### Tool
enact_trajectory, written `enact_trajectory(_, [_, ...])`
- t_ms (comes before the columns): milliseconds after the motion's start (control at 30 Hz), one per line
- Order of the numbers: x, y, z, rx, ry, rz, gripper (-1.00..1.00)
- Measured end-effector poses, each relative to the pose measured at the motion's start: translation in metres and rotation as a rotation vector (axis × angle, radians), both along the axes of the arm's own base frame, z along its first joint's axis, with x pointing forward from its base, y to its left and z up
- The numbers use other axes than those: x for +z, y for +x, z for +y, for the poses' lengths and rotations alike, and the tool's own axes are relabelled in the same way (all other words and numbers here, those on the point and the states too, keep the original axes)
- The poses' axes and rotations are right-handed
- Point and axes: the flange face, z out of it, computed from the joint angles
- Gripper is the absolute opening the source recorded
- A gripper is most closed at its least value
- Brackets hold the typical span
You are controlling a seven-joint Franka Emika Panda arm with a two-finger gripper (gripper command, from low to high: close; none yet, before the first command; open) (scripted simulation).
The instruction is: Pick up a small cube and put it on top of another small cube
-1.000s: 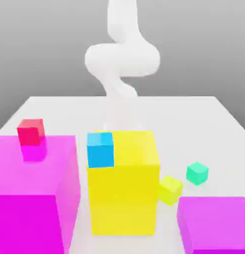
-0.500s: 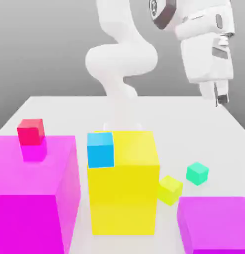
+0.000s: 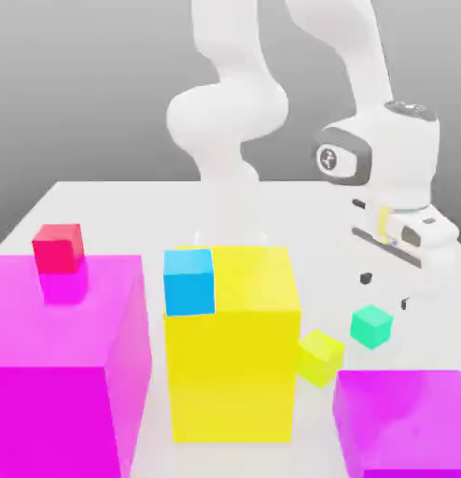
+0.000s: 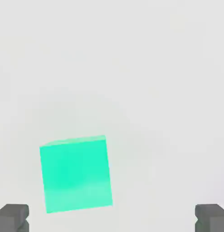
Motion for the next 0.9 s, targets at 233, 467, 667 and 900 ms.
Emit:
enact_trajectory(233, [-0.054,0.000,-0.004,0.001,-0.004,0.003,-1.00])
enact_trajectory(467, [-0.054,0.000,-0.004,0.001,-0.006,0.004,-1.00])
enact_trajectory(667, [-0.011,0.000,-0.003,0.002,-0.005,0.004,-1.00])
enact_trajectory(900, [0.052,0.070,-0.024,-0.323,-0.005,0.003,-1.00])
